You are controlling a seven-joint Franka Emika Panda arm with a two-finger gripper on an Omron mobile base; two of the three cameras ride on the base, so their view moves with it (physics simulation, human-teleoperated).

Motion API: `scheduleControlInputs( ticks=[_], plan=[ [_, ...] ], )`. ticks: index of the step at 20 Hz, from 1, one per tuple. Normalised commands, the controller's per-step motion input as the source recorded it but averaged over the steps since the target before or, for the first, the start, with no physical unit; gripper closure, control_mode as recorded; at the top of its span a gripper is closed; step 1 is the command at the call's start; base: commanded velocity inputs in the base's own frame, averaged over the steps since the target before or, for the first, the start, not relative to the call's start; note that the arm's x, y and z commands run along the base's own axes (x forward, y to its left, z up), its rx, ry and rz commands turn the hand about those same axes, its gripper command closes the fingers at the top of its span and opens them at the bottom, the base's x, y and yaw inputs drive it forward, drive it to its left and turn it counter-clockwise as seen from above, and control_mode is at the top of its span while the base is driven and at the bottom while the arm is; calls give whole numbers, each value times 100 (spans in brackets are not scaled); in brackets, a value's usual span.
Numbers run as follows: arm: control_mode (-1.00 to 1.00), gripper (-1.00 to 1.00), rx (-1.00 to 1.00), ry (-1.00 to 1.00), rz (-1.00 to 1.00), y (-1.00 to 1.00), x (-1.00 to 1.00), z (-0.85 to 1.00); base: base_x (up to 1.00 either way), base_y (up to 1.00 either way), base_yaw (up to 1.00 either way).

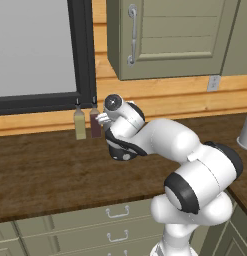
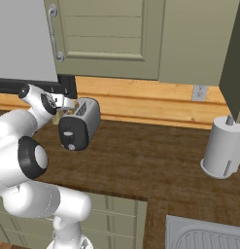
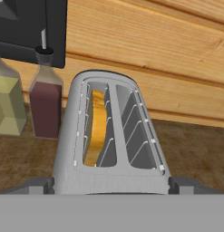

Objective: Start the toaster. Once the lever pops up, take the bread to the plate on the dining counter.

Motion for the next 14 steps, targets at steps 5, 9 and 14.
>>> scheduleControlInputs(
  ticks=[5,9,14],
  plan=[
    [-100,-100,0,0,0,0,0,0,0,0,0],
    [-100,-100,0,0,0,0,0,0,0,0,0],
    [-100,-100,0,0,0,0,0,0,0,0,0]
  ],
)
